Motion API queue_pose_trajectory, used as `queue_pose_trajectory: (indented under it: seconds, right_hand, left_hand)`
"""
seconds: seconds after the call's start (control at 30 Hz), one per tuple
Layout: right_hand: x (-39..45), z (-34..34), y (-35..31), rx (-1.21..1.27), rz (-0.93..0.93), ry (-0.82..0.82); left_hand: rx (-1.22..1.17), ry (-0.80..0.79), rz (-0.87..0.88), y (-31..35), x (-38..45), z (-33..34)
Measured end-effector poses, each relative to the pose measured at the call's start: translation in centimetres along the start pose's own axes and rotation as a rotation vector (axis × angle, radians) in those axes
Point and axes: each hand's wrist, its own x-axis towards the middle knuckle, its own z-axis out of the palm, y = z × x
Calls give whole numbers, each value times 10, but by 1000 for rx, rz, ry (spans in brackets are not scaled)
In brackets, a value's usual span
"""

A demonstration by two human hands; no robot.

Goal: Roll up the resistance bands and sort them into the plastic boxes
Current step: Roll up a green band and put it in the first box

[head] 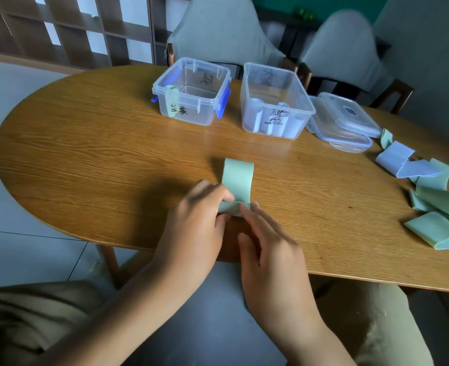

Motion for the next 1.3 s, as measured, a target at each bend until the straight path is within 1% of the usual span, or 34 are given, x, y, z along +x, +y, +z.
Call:
queue_pose_trajectory:
  seconds: [0.17,0.27,0.47,0.73,0.83,0.97,1.13,1.2,1.3]
  right_hand:
    - [3,2,7,-127,-51,-27]
    - [9,0,5,-187,-19,-75]
    - [23,2,-1,-230,36,-119]
    - [41,0,5,-250,29,-142]
    - [35,0,6,-222,-9,-95]
    - [23,5,7,-228,-92,5]
    - [24,13,10,-253,-112,25]
    - [27,15,13,-260,-116,29]
    - [34,16,17,-261,-120,10]
  left_hand:
    - [112,-67,30,3,4,-9]
    - [143,-86,47,2,8,-13]
    - [253,-100,102,0,4,-15]
    - [401,-104,75,-3,2,-4]
    - [441,-97,72,-4,4,-3]
    - [449,-79,78,-7,11,0]
    - [395,-101,53,-12,18,1]
    - [347,-111,38,-14,23,4]
    - [207,-107,-5,-15,29,6]
